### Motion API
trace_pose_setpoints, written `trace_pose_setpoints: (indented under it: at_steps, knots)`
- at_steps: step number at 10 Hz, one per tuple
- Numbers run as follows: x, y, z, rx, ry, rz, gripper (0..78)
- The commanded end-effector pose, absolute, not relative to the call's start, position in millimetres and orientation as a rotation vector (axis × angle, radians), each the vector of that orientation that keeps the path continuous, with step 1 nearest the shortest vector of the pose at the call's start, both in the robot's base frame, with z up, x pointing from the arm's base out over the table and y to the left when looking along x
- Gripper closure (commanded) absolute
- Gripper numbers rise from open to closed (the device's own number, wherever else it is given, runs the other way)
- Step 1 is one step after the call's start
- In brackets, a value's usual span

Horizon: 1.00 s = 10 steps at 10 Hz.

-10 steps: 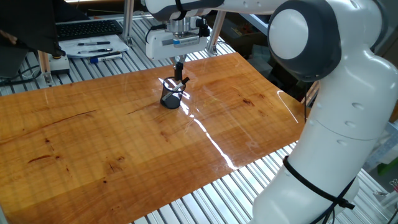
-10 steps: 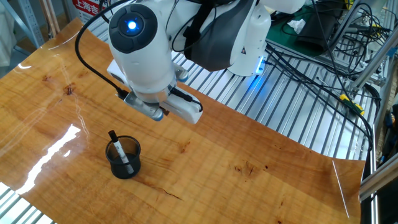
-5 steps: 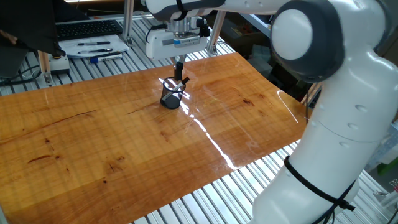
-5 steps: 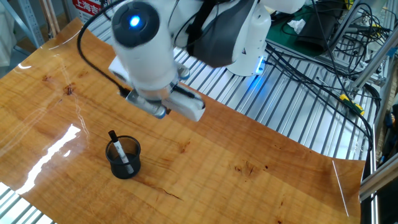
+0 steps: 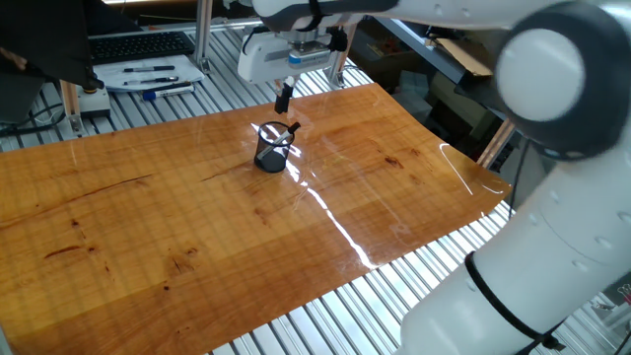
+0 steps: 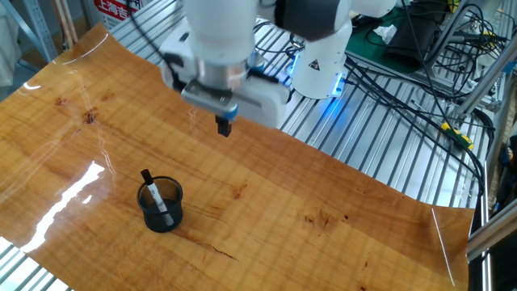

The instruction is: Put the pen into the pen holder

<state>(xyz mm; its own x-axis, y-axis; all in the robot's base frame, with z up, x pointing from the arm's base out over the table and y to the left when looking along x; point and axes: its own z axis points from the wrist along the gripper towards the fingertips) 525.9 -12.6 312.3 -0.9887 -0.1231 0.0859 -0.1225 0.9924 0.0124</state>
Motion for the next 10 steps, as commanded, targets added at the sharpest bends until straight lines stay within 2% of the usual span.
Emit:
trace_pose_setpoints:
  at_steps: [1,10]
  knots:
    - [520.2,-9.8,323.6,0.084,-3.114,-0.044,76.4]
    - [514.0,-14.5,325.9,-0.02,-3.127,0.008,76.4]
